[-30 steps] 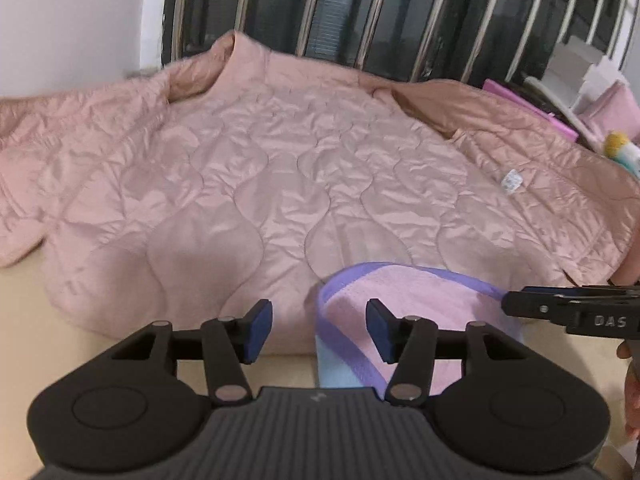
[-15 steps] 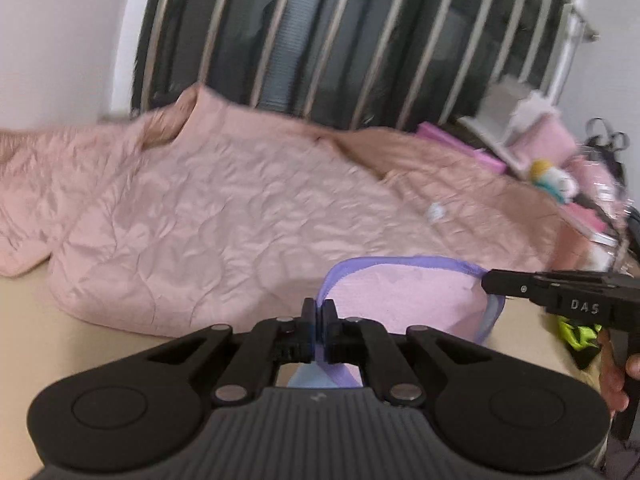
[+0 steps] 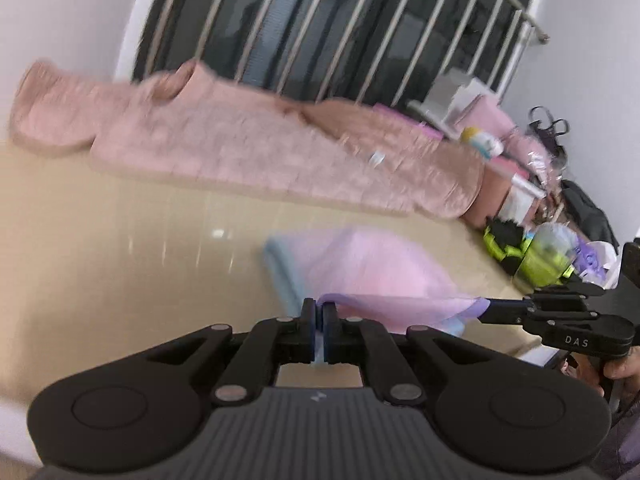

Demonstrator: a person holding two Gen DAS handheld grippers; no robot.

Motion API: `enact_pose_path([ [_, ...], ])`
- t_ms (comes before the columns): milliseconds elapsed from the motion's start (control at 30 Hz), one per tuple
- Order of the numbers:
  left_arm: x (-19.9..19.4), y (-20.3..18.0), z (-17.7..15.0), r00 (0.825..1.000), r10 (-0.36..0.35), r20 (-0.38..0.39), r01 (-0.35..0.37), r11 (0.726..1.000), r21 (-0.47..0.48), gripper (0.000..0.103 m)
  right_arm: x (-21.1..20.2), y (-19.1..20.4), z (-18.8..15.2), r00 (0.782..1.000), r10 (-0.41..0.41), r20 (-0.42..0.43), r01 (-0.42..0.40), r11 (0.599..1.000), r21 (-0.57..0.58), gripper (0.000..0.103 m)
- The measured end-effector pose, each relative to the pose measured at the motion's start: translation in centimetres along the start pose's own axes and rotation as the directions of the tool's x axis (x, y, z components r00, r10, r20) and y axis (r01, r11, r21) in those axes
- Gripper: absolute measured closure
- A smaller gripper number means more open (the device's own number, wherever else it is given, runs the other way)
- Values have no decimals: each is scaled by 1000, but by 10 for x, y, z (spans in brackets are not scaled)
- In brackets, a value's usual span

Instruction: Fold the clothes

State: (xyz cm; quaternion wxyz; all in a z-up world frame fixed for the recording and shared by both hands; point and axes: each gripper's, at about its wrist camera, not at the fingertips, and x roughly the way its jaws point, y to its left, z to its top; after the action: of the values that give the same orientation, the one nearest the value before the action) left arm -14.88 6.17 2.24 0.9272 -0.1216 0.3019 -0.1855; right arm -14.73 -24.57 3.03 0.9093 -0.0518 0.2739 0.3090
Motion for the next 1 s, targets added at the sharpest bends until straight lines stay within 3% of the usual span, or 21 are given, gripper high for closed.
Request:
enact_pose_path([
  [67,-4,4,-11,1000,-11,-7,12,1000,18,95,2,0,-13,999,10,-36,-10,1000,-1,100],
  [200,-33,7,-14,991,-97,96,90,993,71,51,-12,-2,-19,1000,-7,-11,7,1000,7,86],
  [300,-40,3,-7,982,-126,139,114,989,93,50,-21,-5,-8,998,-10,62,9,999,31,70],
  [433,-9,-19,-8,991,-118,57,105,975,196,53,-7,2,3,995,26,97,-29,999,29,69],
  [567,8,-43,-24,997,-73,24,61,943,327,57,14,27,-4,992,93,87,-85,992,-91,69],
  [733,10,-54,-34,998,-51,-26,57,923,380,56,30,44,-15,998,-55,23,59,974,-219,71],
  [867,3,-40,-24,999,-39,-29,46,943,330,56,19,38,-14,995,-91,37,96,976,-193,70],
  [900,0,-34,-18,998,-56,-10,57,951,304,51,16,35,-11,994,-94,52,102,978,-180,67],
  [933,-1,-29,-11,998,-65,12,59,962,265,41,12,32,-7,993,-98,67,108,980,-165,59],
  [967,3,-26,-4,999,-44,15,40,973,227,37,11,26,-4,993,-89,82,100,986,-134,52],
  [1000,8,-24,2,1000,-23,18,20,982,189,34,11,20,0,992,-81,97,91,991,-102,34],
])
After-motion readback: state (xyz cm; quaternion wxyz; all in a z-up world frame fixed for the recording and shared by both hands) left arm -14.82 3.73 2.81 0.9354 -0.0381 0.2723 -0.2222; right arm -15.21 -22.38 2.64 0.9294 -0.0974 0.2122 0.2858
